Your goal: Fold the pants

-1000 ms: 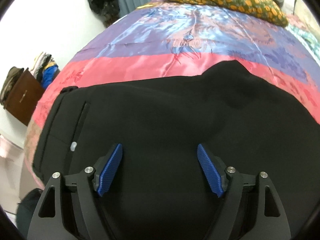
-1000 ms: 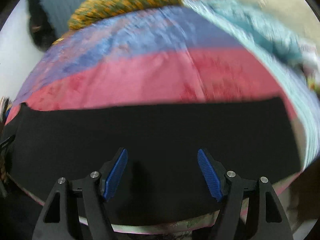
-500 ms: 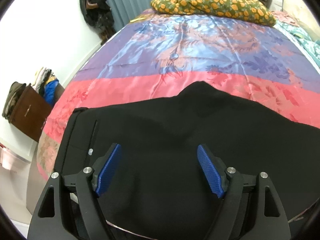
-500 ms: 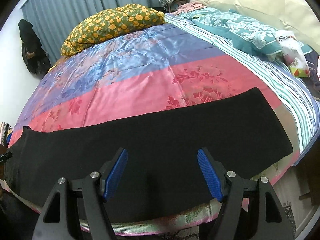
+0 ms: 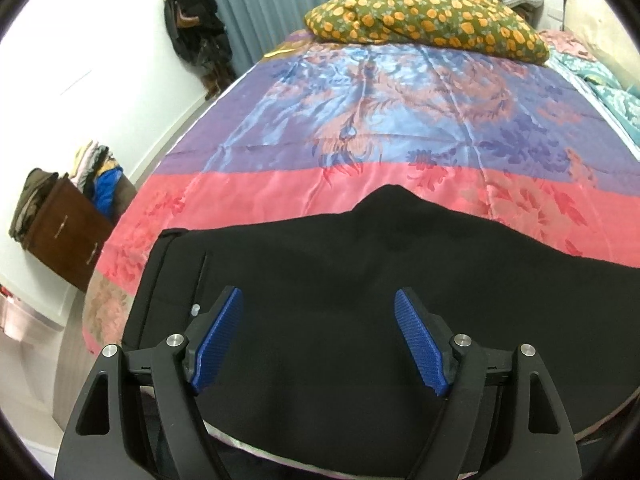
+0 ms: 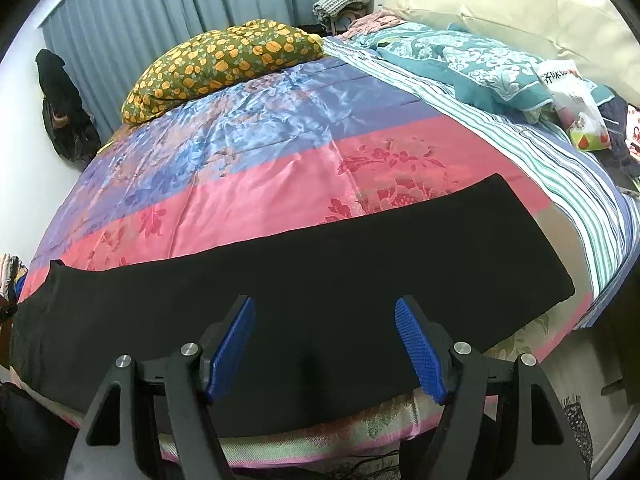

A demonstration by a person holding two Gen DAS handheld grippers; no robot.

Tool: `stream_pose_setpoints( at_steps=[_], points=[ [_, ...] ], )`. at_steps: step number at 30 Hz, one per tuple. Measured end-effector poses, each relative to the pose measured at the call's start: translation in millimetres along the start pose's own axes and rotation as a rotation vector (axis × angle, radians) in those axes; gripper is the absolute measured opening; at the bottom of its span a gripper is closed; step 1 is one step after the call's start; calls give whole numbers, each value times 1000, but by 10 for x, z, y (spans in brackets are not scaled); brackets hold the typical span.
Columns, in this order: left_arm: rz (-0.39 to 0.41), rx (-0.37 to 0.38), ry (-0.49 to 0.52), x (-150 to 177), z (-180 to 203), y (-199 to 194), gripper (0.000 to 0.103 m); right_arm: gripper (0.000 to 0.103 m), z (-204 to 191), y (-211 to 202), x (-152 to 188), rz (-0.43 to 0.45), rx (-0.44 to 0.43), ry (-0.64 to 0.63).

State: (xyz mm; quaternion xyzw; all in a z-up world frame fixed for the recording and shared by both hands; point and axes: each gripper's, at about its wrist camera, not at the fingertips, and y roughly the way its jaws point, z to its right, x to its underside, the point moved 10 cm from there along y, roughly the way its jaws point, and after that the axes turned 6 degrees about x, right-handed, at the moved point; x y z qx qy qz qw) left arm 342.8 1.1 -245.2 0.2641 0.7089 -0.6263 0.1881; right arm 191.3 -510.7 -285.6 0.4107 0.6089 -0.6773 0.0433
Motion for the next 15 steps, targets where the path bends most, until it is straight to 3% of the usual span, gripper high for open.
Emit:
stream_pose_setpoints(
  at_steps=[8,12,15],
  points=[
    [-7,16,9,-1,84,16,81,73,24,-35,-17,2,-21,31],
    [-44,153,48,93,417,162,84,73,279,-144,-223,17,-49,85],
    [-42,196,144,88,786,353,84,74,728,-204,-483,36,-20,115]
  ],
)
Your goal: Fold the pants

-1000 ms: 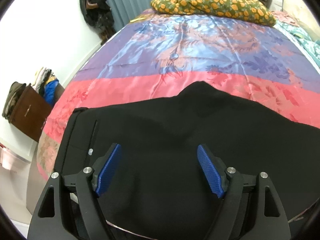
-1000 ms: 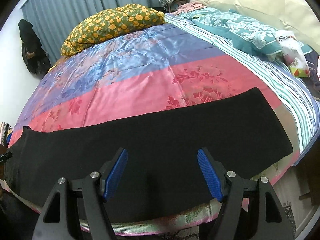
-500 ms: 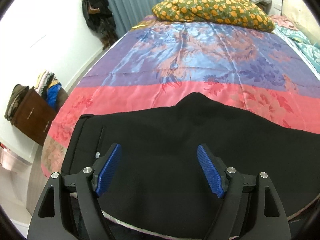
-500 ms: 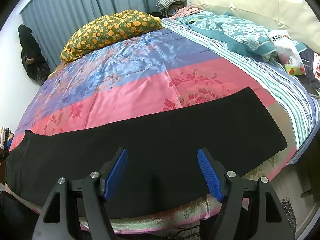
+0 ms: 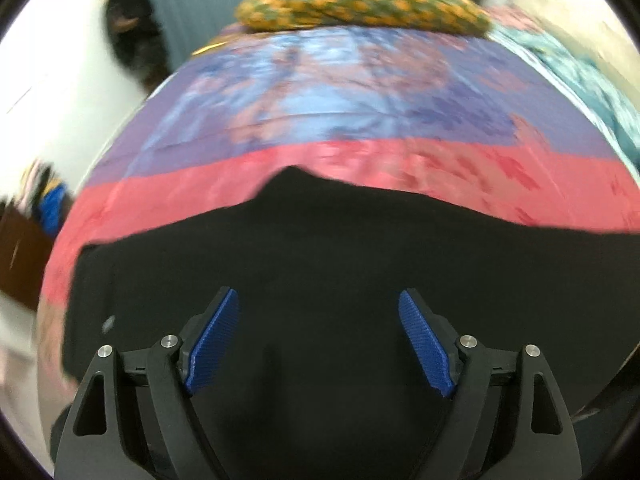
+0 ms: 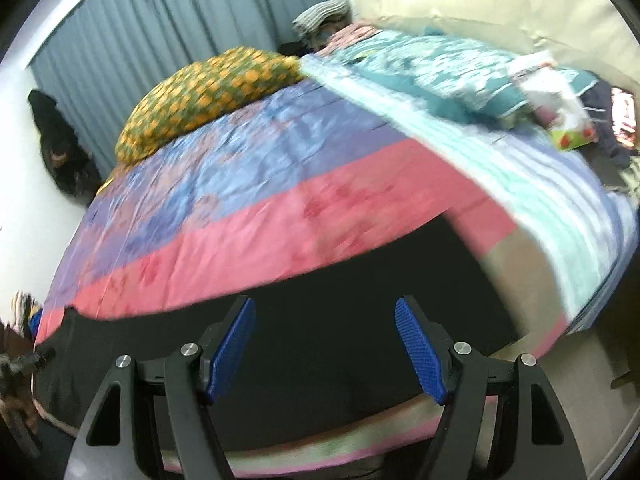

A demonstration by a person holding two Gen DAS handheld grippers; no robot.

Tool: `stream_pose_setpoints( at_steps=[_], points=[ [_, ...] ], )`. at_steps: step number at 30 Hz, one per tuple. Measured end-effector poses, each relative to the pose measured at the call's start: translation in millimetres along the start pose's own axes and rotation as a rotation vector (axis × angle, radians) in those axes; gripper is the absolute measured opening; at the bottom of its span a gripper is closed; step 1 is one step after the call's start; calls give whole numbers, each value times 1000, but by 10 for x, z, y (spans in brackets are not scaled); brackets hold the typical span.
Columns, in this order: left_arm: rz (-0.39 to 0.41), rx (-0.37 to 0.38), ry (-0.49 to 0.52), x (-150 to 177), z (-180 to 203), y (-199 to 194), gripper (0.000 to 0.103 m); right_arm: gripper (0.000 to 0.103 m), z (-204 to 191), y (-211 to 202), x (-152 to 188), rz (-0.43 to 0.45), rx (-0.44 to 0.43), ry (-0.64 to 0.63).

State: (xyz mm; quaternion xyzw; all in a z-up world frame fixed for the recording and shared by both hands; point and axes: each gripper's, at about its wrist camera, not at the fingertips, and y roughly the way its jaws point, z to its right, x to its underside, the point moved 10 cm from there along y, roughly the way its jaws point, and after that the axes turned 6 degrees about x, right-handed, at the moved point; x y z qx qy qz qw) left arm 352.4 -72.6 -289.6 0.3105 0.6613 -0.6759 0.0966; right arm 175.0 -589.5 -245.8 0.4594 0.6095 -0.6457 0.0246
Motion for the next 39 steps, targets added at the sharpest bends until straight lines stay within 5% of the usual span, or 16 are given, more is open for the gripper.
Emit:
stream_pose_setpoints(
  at_steps=[3,6,9,16,20,24,28,33,39],
  points=[
    [10,-35,48,-179,132,299,83,77,480,99,-192,-48,30,12],
    [-24,-65,-34,-300,-42,678,82,77,879,293,-244,-112,44,-26],
    [-11,-60,-147,-405,-222,749,85,77,953,531,-184,-207,-52,-46],
    [-15,-104,-66,-337,-219,441,85,76,886,1105,75,-330,-132,-79],
    [14,-73,-76,-100,-325,136,85,14,797,1111,147,-407,-195,-86],
    [26,-38,-160,153,-440,-92,85,13,648,872,114,-410,-321,22],
    [60,-7,-237,351,-582,-255,85,13,175,364,44,-349,-541,135],
    [51,5,-315,515,-786,-240,85,14,-997,-250,183,-328,-833,210],
    [91,20,-380,573,-1007,-325,85,14,-2482,-269,753,-369,-916,167]
  ],
)
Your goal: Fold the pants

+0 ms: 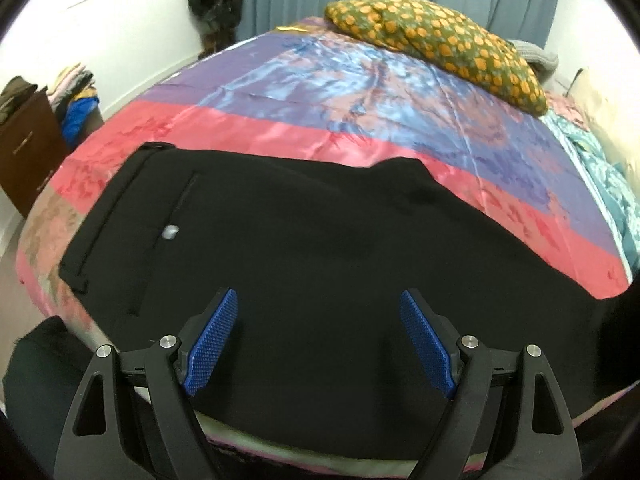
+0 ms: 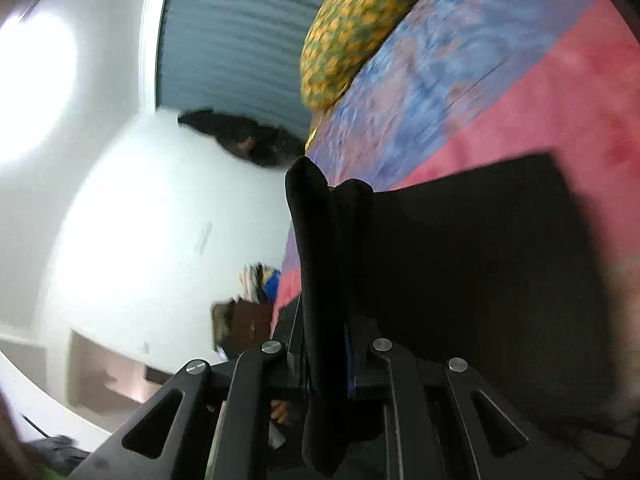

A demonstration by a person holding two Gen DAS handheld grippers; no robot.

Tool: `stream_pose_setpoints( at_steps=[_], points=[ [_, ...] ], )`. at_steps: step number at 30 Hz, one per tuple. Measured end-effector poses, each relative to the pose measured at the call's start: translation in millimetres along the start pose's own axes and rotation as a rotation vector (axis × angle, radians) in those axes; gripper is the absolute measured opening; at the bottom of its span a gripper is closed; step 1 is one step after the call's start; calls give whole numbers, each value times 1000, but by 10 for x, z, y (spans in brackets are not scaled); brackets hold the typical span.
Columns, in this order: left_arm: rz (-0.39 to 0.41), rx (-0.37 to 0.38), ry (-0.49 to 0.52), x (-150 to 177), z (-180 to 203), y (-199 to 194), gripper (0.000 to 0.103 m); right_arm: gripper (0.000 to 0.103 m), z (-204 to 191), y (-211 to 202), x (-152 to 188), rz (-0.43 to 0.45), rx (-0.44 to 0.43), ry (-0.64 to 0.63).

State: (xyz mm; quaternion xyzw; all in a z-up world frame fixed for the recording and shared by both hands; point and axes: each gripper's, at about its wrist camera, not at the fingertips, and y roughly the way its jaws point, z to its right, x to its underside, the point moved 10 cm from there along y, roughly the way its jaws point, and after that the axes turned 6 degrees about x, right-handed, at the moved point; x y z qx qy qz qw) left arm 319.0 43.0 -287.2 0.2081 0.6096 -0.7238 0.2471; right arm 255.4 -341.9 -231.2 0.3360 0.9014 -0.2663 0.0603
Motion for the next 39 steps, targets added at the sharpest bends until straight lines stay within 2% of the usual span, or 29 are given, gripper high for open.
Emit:
stream_pose_setpoints(
  at_steps=[3,5,7,9,10,13,15,17,21,23,25,26,27,28,29,31,34,37,39],
  points=[
    [0,-2,-18,38,-110,-31,85,14,-230,741,262,-34,27,-32],
    [-6,2,-33,59,-167,-32,85,15,-335,1223,449,-52,103,-113],
    [-13,5,-34,75,-191,-25,85,25,-322,1599,695,-90,205,-204],
    [-18,22,-30,90,-175,-36,85,58,-307,1937,991,-163,302,-302],
    [-16,28,-28,95,-166,-58,85,60,-331,1989,1088,-185,306,-332],
    [-10,77,0,135,-39,-151,85,62,-455,1815,1323,-174,307,-450],
    [-17,119,23,159,105,-195,85,74,-442,1490,1356,-111,336,-527],
    [-27,189,64,197,392,-252,85,78,-340,1183,1346,-46,389,-571],
    [-38,292,182,239,1036,-357,83,78,66,683,1194,47,520,-544],
    [-44,264,253,258,1258,-324,83,78,174,497,1055,88,540,-481],
    [-83,181,311,302,1376,-166,81,78,211,360,875,155,548,-434],
    [-117,139,321,363,1393,-24,68,78,207,259,809,189,557,-431],
    [-148,119,320,419,1387,91,28,78,211,213,775,203,564,-434],
    [-198,112,314,507,1371,208,10,78,211,149,752,212,569,-438],
    [-217,118,293,563,1328,267,9,78,214,133,731,216,574,-439],
    [-179,120,305,531,1304,164,3,78,256,66,667,222,589,-425],
    [-165,99,303,495,1213,106,2,77,271,-13,471,235,620,-423],
    [-203,107,240,536,1045,216,3,69,246,20,271,200,611,-450],
    [-194,112,244,546,1057,201,4,57,294,176,177,146,601,-464]
  ],
)
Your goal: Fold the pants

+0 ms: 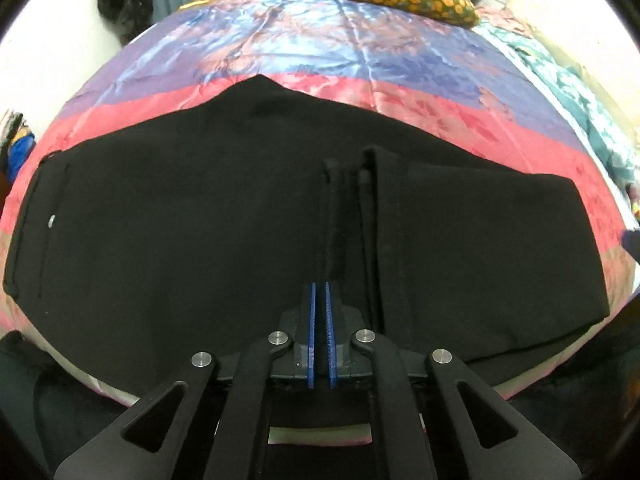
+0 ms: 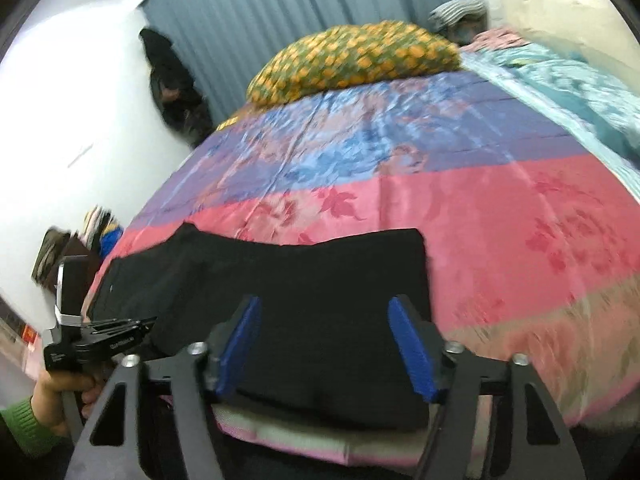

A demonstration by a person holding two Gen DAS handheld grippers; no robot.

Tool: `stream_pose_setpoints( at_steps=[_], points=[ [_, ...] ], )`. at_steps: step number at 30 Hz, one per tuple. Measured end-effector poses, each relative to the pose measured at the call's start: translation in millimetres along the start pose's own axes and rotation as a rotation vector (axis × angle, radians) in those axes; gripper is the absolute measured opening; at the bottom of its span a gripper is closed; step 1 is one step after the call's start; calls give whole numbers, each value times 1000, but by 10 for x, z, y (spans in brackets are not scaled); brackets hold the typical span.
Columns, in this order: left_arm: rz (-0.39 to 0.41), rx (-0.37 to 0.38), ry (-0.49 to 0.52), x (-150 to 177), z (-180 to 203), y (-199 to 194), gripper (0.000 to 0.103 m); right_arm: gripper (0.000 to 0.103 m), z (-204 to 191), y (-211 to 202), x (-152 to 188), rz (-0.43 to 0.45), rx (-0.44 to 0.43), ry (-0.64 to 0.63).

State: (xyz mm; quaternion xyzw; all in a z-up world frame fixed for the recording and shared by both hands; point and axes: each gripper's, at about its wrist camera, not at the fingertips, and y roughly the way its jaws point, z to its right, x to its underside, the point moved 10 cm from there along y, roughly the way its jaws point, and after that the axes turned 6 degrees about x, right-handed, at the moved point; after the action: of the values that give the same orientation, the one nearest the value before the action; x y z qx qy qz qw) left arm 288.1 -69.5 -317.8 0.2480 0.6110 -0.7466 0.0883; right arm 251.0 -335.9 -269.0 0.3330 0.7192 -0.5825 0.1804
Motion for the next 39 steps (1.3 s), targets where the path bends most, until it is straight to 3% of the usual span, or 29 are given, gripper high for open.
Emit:
stream_pose_setpoints(
  at_steps=[2,4,5,6,8,10,13,16,20,23,25,26,27,28,35,37,39],
  points=[
    [7,-9,20,6,22,-4,5,52,45,238,77,-57,16,-20],
    [11,3,17,21,30,-24,7,50,131,600,335,-189,64,-68],
    [13,13,4,29,6,-61,18,49,137,673,407,-190,95,-130],
    [16,16,-11,32,-31,-96,38,49,99,631,377,-167,116,-173],
    [60,28,-51,21,-145,-222,60,49,26,524,305,-170,117,-167],
    [92,32,-75,21,-249,-314,65,49,-60,390,212,-129,72,-119],
    [94,12,-101,29,-428,-343,65,49,-266,252,100,-80,44,-115],
    [118,7,-135,10,-516,-407,62,49,-594,311,87,-93,-14,-133],
    [175,92,-76,-118,-220,-554,62,49,-847,486,118,-105,-26,-162],
    [146,129,4,-161,79,-481,62,49,-896,463,174,-82,-31,-123],
    [98,134,48,-146,239,-320,57,49,-868,399,205,-65,-26,-118],
    [58,130,72,-130,323,-176,48,49,-849,362,226,-57,-21,-120],
    [22,122,84,-105,363,-60,23,49,-804,305,244,-45,-9,-127],
    [-29,116,90,-61,395,96,7,49,-772,251,249,-35,0,-130],
    [60,113,5,-165,194,-198,3,49,-497,-35,-74,37,44,-126],
    [39,100,5,-160,171,-105,4,49,-504,47,-130,20,31,-123],
    [3,74,30,-92,192,53,7,51,-518,279,-23,-52,34,-132]
  ],
)
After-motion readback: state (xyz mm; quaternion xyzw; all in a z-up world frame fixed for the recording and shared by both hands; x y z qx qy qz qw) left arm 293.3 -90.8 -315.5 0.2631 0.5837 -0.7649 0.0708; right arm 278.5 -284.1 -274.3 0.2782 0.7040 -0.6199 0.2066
